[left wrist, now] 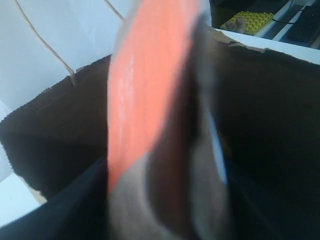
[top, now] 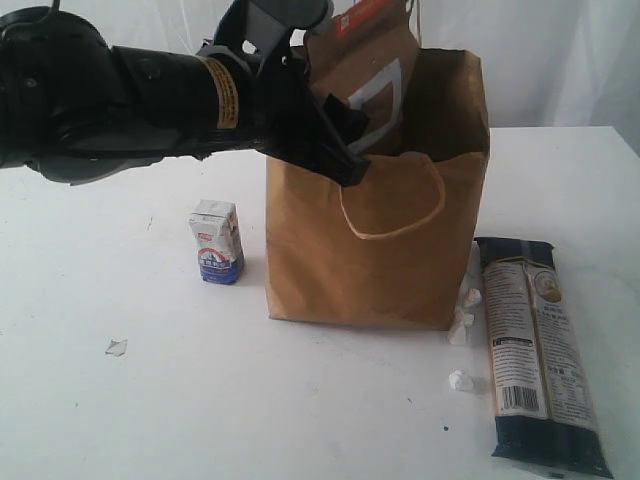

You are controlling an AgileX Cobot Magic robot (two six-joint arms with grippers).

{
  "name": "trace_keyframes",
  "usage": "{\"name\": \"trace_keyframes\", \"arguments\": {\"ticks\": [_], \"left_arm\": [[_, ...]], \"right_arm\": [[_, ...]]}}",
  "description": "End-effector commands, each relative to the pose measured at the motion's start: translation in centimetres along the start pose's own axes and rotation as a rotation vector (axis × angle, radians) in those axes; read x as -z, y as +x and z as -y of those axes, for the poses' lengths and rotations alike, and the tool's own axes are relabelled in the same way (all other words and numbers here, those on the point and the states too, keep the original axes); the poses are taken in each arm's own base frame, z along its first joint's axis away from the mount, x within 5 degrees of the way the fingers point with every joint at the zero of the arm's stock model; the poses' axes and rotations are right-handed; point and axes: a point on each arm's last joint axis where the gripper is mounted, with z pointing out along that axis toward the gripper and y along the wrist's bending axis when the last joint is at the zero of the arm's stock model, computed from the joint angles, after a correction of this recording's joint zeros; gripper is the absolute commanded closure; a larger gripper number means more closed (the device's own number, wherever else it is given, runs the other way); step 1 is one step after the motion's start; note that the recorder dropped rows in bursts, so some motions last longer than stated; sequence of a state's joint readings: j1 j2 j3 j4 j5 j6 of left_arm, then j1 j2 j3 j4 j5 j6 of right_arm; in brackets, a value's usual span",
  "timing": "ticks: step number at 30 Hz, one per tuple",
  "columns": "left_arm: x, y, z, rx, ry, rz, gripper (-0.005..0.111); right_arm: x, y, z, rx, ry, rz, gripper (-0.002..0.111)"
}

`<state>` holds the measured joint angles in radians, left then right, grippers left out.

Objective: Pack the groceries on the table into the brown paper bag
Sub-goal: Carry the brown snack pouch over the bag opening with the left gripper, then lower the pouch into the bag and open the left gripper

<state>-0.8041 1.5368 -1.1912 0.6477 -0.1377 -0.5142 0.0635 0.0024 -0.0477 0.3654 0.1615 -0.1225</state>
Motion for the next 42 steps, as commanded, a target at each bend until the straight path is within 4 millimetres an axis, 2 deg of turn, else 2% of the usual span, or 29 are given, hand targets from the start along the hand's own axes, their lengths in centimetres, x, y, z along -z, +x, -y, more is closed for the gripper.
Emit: {"name": "trace_keyframes", "arguments": {"ticks": [1,19,23,36,42], "left_arm": [[0.4,-0.8,0.2,-0.012,0.012,0.045,0.038],[0.4,-0.9,0.2,-0.004,0.014,0.050,0.038],[0.9,-1.1,0.1,0.059,0.010,0.051,0.038],[7.1,-5.2,-1.0,0.054,-0.025,0.226,0.038],[9.3,-5.4,-1.7,0.062,-0.081,0.170,0.039]], "right_arm": [[0.0,0.0,0.0,-0.003,0.005,0.005,0.108],[0.0,0.0,0.0,-0.003,0.005,0.005,0.108],[0.0,0.0,0.0,-0.003,0.005,0.005,0.108],[0.0,0.0,0.0,-0.003,0.005,0.005,0.108],[0.0,0.0,0.0,-0.003,0.005,0.003,0.108]]}}
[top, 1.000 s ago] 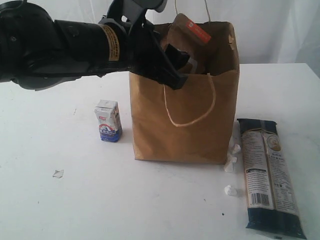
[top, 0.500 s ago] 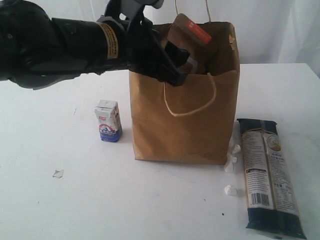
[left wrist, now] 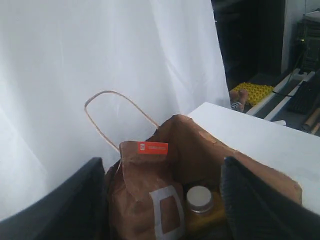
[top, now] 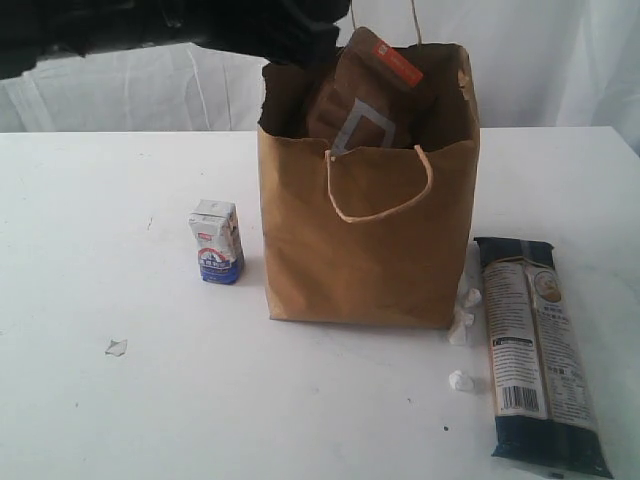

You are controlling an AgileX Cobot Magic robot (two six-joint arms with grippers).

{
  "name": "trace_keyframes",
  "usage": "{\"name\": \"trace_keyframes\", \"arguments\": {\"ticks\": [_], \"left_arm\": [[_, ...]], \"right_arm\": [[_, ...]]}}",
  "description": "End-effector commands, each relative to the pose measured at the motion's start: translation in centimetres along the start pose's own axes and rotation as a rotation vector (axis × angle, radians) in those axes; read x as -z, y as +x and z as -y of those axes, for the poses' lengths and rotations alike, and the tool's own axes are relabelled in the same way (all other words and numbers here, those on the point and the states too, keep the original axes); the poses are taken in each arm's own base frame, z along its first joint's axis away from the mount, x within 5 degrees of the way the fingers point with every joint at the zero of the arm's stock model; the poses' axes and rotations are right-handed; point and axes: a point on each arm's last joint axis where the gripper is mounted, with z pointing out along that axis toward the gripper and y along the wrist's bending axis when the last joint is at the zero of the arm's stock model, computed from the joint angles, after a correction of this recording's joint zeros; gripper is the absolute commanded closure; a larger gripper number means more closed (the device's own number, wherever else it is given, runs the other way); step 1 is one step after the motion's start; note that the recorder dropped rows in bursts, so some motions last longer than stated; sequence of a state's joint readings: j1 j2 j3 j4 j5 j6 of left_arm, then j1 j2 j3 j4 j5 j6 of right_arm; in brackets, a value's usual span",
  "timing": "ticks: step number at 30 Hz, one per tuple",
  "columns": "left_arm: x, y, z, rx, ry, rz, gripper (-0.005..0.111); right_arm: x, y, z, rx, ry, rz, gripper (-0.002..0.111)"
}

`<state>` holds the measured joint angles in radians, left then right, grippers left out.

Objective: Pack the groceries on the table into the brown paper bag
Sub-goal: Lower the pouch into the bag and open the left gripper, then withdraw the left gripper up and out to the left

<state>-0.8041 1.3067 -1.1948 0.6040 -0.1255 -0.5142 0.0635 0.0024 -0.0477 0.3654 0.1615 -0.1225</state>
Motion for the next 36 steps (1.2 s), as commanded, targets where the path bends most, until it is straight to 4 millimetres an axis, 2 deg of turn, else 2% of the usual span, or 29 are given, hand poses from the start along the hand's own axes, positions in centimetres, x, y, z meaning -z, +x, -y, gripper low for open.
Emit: {"name": "trace_keyframes", "arguments": {"ticks": [1,6,11,16,19,25,27,28,30,32,34,36], "left_arm": [[1.7,-0.3,-0.5,0.000,-0.052,-0.071,0.040],[4.7,-0.8,-1.7,-0.012,-0.140,-0.163,0.047],[8.4,-2.8,-2.3,0.000,-0.168,-0.079,0.049],[11.4,-3.8,-2.9,-0.036,-0.204,-0.049,0.049],[13.3,-3.4,-3.4,-0.063,-0.252,-0.129,0.061],[15.4,-2.2,-4.0,-0.021,-0.315,-0.283,0.107],[16.2,-2.1,-4.2,-0.016,-0.326,-0.298,0.107],[16.8,-2.2,-4.2,-0.011,-0.331,-0.290,0.107],[17.6,-2.5,-4.4,-0.036,-0.346,-0.273,0.107],[18.2,-1.8,-4.9,-0.110,-0.404,-0.281,0.107],[18.6,0.1,-5.2,-0.182,-0.477,-0.293,0.107],[18.6,3.6,-4.7,-0.220,-0.478,-0.325,0.107]], "right_arm": [[0.0,0.0,0.0,-0.003,0.005,0.003,0.108],[0.0,0.0,0.0,-0.003,0.005,0.003,0.108],[0.0,0.1,0.0,-0.003,0.005,0.002,0.108],[0.0,0.1,0.0,-0.003,0.005,0.002,0.108],[0.0,0.1,0.0,-0.003,0.005,0.002,0.108],[0.0,0.2,0.0,0.013,0.003,-0.019,0.108],[0.0,0.6,0.0,0.054,0.001,-0.061,0.108],[0.1,1.2,0.1,0.151,0.005,-0.122,0.108],[0.1,1.3,0.3,0.230,0.023,-0.135,0.108],[0.1,1.3,0.7,0.343,0.049,-0.146,0.108],[0.1,1.4,1.0,0.443,0.073,-0.169,0.108],[0.1,1.3,0.9,0.418,0.073,-0.156,0.108]]}}
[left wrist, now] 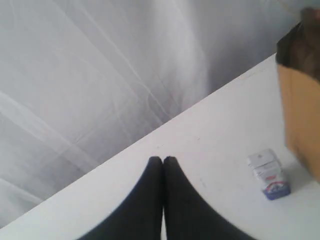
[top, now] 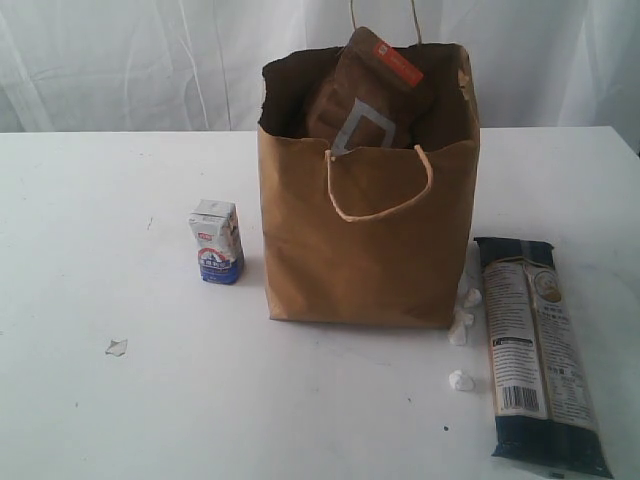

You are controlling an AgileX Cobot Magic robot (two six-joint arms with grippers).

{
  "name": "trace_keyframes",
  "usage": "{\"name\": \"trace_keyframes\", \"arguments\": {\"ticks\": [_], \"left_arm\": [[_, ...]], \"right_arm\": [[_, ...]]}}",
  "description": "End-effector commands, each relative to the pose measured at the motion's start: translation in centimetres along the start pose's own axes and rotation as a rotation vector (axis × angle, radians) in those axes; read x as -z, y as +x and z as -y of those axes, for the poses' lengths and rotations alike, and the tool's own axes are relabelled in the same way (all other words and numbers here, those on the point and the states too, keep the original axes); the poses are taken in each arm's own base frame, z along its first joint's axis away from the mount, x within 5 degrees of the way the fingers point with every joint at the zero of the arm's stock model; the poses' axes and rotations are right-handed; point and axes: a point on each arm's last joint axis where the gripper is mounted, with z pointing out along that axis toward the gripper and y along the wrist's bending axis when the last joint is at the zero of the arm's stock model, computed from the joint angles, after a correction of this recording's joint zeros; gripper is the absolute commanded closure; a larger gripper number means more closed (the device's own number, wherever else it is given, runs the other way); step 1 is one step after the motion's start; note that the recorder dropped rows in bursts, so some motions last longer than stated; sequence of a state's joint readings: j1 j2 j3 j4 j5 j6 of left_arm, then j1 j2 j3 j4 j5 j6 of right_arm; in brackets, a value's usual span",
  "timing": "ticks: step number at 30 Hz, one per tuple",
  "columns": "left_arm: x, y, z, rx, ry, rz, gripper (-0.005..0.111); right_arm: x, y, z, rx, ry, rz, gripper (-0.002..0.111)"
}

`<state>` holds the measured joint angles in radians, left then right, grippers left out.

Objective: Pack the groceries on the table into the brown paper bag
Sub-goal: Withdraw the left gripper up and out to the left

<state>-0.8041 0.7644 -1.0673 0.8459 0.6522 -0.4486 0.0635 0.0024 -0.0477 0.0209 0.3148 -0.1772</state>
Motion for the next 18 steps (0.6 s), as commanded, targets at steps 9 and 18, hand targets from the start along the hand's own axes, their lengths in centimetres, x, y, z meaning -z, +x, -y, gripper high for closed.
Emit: {"name": "trace_keyframes", "arguments": {"ticks": [9,18], "left_arm": [[0.1,13.1,4.1,0.125,0.059,-0.088,0.107],[1.3,12.4,7.1,0.298,0.413,0.101,0.107]], "right_arm": [[0.0,-0.4,0.0,-0.240,-0.001,0.051,0.108],[0.0,1.1,-0.4,-0.268,-0.022,-0.104,0.108]]}}
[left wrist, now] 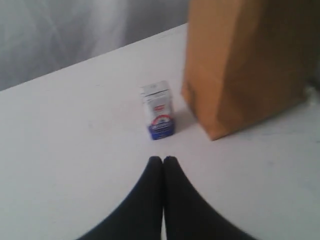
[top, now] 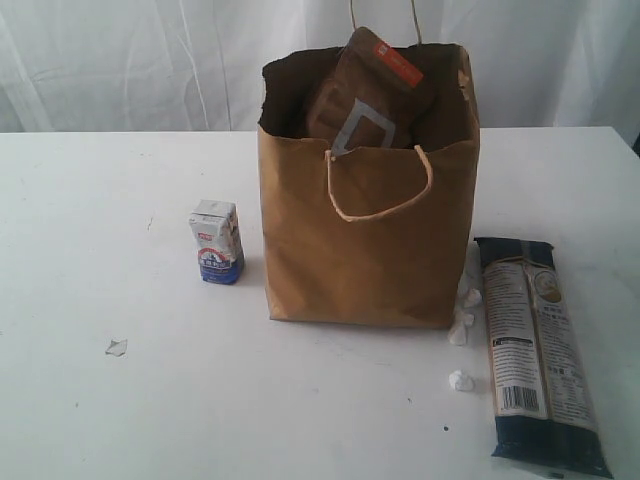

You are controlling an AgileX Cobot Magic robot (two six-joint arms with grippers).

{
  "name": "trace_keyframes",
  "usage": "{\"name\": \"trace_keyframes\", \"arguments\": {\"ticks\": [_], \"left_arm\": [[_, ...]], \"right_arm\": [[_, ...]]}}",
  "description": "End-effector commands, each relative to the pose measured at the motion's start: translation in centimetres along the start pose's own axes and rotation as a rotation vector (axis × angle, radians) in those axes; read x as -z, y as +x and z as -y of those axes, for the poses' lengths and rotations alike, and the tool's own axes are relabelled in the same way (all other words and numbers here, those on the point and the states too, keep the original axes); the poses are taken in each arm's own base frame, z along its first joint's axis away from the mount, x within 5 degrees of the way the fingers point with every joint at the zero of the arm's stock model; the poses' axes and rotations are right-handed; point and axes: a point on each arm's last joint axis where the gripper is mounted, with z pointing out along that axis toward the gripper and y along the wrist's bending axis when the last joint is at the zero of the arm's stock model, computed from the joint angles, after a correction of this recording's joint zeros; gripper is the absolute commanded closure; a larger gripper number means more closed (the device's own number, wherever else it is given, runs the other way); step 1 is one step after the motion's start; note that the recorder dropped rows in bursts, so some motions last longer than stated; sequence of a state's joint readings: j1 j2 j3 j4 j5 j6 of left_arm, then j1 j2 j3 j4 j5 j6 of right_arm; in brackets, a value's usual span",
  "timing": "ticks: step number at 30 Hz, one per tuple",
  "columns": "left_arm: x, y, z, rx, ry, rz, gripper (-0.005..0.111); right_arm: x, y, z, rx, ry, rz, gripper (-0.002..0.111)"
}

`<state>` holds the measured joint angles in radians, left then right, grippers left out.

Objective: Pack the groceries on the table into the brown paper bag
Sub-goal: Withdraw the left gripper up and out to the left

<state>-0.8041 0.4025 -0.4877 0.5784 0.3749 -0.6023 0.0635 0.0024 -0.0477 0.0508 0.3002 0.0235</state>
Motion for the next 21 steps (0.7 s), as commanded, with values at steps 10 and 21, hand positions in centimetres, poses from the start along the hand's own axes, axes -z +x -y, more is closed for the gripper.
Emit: {"name": "trace_keyframes", "arguments": {"ticks": [10,21], "left_arm": [[-0.3,-0.9,1.6,-0.050,0.160,0.147,0.107],[-4.3,1.7,0.5,-0.271,-0.019,-0.253,0.107]], "right_arm": [[0.1,1.9,-0.3,-0.132,-0.024,-0.179,0.108],[0.1,1.9,-0.3,-0.132,-0.024,-0.179,0.108]]}}
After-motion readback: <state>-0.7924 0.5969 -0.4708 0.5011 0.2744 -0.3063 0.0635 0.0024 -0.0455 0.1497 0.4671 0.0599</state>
